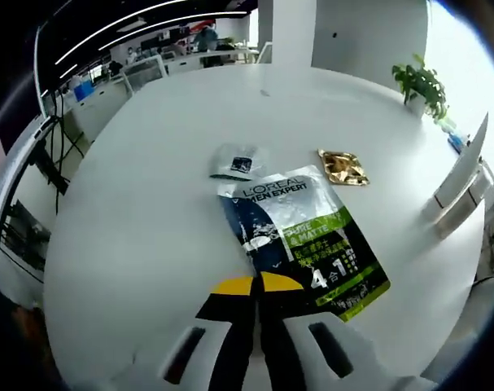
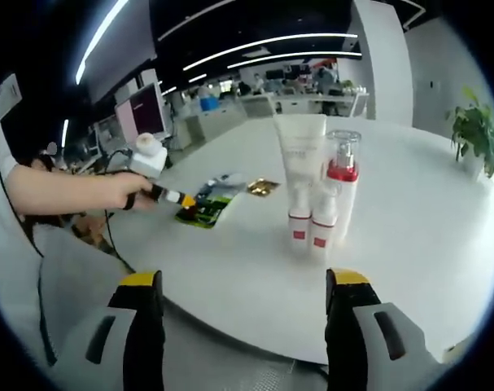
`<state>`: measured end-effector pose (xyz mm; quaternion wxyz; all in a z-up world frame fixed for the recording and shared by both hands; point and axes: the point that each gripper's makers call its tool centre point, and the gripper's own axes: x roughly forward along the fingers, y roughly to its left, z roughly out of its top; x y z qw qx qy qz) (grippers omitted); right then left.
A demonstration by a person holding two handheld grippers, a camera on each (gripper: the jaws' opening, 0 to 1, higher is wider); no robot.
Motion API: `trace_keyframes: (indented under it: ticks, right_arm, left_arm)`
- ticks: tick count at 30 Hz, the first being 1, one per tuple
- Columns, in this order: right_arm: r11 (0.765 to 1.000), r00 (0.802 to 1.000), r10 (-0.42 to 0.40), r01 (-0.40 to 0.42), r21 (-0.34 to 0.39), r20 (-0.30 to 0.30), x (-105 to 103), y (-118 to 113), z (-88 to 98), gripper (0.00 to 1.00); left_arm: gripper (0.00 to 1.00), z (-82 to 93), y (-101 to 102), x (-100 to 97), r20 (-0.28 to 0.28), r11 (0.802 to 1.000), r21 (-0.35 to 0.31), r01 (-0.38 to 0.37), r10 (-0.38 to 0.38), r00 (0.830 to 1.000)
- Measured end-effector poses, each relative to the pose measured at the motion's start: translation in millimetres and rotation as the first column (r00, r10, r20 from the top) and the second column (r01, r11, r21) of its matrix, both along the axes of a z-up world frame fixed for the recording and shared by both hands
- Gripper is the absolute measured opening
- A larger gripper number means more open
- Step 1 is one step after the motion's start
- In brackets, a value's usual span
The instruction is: Arrange the skincare products in the storage area until every visible bottle or jar stands upright without overlapping.
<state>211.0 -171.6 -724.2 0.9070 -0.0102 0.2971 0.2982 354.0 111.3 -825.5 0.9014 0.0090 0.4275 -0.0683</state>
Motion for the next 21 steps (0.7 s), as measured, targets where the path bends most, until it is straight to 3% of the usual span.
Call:
trace_keyframes:
  ticks: [3, 6, 9, 11, 14, 16, 19, 21]
  right_arm:
    - [1.0, 1.0, 0.014, -0.014, 0.001, -0.004, -1, 2, 0.0, 0.82]
    - [0.999, 0.999, 0.045, -0.045, 0.008, -0.021, -5, 8, -0.5, 0.83]
    - [0.994, 0.993, 0.107, -0.104, 0.045, -0.048, -11, 23, 1.5, 0.87]
    - [0.981, 0.98, 0.187, -0.183, 0.056, -0.068, -20, 37, 1.4, 0.86]
    - [0.971, 0.969, 0.24, -0.238, 0.032, -0.064, -22, 47, -0.3, 0.87]
    - [0.96, 0.962, 0.266, -0.257, 0.113, -0.068, -24, 62, 6.4, 0.87]
    - [0.933, 0.968, 0.237, -0.205, 0.296, -0.078, -14, 83, 16.2, 0.87]
    - [0.926, 0.973, 0.217, -0.179, 0.332, -0.081, -8, 89, 17.5, 0.86]
  left_arm:
    - [0.01, 8.2, -4, -4.3, 0.024, 0.991, -0.122, -0.047, 0.05, 0.998]
    - [0.0, 21.3, -6, -12.8, 0.057, 0.992, -0.125, -0.028, 0.035, 0.998]
    - [0.0, 35.7, -11, -15.8, 0.094, 0.975, -0.221, -0.024, 0.046, 0.995]
    - [0.0, 43.1, -12, -20.2, 0.106, 0.968, -0.25, -0.011, 0.038, 0.994]
    - [0.0, 55.3, -14, -30.7, 0.126, 0.964, -0.266, 0.006, 0.029, 0.992]
    - [0.0, 58.8, -13, -32.8, 0.137, 0.957, -0.288, 0.01, 0.031, 0.99]
    - [0.0, 69.9, -18, -41.2, 0.148, 0.94, -0.341, 0.012, 0.041, 0.988]
    - [0.0, 76.7, -18, -42.9, 0.161, 0.933, -0.36, 0.018, 0.043, 0.986]
